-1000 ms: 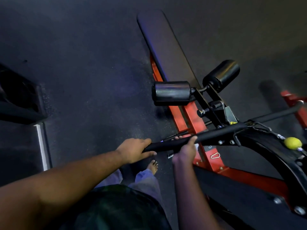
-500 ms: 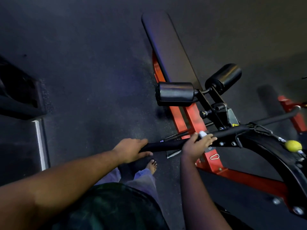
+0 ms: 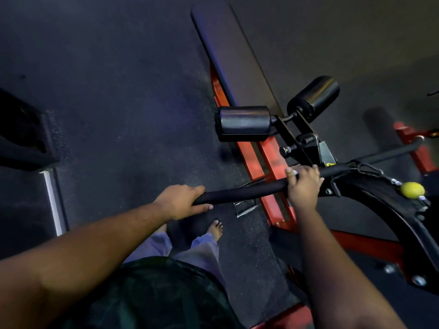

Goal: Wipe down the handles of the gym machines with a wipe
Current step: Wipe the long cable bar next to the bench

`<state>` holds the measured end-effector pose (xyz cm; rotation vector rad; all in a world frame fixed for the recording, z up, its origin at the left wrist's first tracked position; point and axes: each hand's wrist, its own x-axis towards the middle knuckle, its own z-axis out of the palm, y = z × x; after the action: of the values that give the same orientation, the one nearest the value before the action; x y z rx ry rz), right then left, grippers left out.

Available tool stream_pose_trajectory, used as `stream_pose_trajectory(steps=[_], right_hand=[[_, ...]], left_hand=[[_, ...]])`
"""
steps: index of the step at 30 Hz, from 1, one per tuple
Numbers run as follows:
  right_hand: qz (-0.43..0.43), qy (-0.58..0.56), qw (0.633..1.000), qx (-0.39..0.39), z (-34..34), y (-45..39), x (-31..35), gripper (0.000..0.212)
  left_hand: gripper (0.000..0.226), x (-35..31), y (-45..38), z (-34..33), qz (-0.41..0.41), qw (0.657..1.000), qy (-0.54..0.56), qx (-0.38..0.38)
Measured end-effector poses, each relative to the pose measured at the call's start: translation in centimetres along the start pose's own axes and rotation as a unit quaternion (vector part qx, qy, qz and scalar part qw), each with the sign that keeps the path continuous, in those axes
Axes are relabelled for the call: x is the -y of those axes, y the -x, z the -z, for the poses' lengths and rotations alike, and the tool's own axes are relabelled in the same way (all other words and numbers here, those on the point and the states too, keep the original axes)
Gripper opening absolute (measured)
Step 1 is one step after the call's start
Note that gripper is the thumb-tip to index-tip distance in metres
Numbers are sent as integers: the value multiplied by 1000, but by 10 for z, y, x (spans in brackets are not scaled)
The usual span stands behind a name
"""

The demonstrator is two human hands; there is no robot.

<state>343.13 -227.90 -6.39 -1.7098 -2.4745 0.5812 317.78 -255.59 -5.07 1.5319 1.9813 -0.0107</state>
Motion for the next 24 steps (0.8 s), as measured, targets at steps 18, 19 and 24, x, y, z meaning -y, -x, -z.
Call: stream_pose_trajectory(steps=[18,19,24], right_hand=[[63,-81,994,-25,-45,106,88,48],[78,-74,994,-24,-54,119,100,45],[185,-17,982,-18,-93,169,135,43]], left_hand=[[43,25,-2,7,-22,982,159,103],[37,29,-1,5,-20,978,171,118],[40,34,7,2,-52,977,169,116]])
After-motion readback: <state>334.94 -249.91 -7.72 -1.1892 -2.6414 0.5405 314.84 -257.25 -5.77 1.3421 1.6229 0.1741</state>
